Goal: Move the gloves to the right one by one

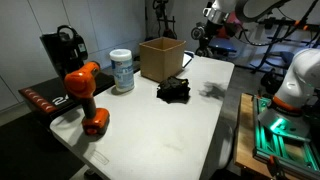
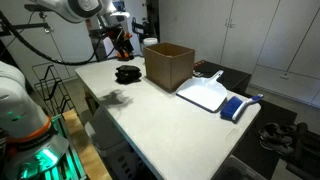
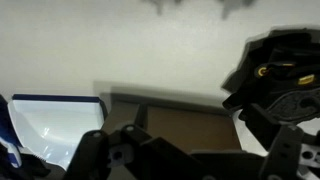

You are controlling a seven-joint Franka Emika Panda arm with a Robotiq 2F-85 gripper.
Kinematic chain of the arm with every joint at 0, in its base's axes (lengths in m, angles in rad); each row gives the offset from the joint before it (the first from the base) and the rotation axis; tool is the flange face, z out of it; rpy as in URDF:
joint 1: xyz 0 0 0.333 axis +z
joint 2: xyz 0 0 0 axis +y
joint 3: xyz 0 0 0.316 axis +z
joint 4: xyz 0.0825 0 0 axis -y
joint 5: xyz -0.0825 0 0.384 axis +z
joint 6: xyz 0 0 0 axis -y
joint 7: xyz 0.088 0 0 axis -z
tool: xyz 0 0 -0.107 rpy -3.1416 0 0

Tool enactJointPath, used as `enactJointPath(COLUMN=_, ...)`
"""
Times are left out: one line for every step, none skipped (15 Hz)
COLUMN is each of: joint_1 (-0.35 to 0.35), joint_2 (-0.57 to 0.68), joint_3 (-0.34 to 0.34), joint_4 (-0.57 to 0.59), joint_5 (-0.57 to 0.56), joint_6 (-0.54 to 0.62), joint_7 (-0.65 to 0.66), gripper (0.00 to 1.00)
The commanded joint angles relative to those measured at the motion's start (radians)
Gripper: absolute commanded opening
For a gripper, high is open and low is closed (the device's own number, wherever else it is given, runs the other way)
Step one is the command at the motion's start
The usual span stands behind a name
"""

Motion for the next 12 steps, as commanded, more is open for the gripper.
enactJointPath(joint_1=0.009, joint_2=0.000, joint_3=-0.009, joint_4=0.002, joint_5=-0.005, joint_6=-0.004, joint_7=0.004, gripper=1.00)
enactJointPath(joint_1=0.009, joint_2=0.000, joint_3=-0.009, joint_4=0.002, joint_5=-0.005, joint_6=-0.004, joint_7=0.004, gripper=1.00)
enactJointPath(joint_1=0.028, joint_2=-0.002, joint_3=-0.022, joint_4=0.002, joint_5=0.025, joint_6=-0.005, joint_7=-0.021, gripper=1.00)
enactJointPath(joint_1=0.046, joint_2=0.023, joint_3=-0.043, joint_4=0.014, joint_5=0.080, joint_6=0.015, joint_7=-0.028, gripper=1.00)
enactJointPath(joint_1=0.067, joint_2=0.041, joint_3=-0.069, joint_4=0.026, joint_5=0.145, joint_6=0.015, joint_7=-0.044, gripper=1.00)
enactJointPath(joint_1=0.081, joint_2=0.062, joint_3=-0.092, joint_4=0.041, joint_5=0.203, joint_6=0.021, joint_7=-0.064, gripper=1.00)
enactJointPath(joint_1=0.095, joint_2=0.076, joint_3=-0.112, joint_4=0.052, joint_5=0.259, joint_6=0.024, joint_7=-0.087, gripper=1.00)
enactJointPath(joint_1=0.110, joint_2=0.094, joint_3=-0.139, joint_4=0.066, joint_5=0.318, joint_6=0.026, joint_7=-0.126, gripper=1.00)
enactJointPath(joint_1=0.126, joint_2=0.107, joint_3=-0.162, joint_4=0.071, joint_5=0.380, joint_6=0.029, joint_7=-0.163, gripper=1.00)
enactJointPath(joint_1=0.140, joint_2=0.132, joint_3=-0.186, joint_4=0.085, joint_5=0.444, joint_6=0.029, joint_7=-0.208, gripper=1.00)
enactJointPath(joint_1=0.156, joint_2=0.151, joint_3=-0.207, joint_4=0.094, joint_5=0.512, joint_6=0.021, joint_7=-0.253, gripper=1.00)
enactJointPath(joint_1=0.167, joint_2=0.182, joint_3=-0.223, joint_4=0.110, joint_5=0.576, joint_6=0.001, joint_7=-0.292, gripper=1.00)
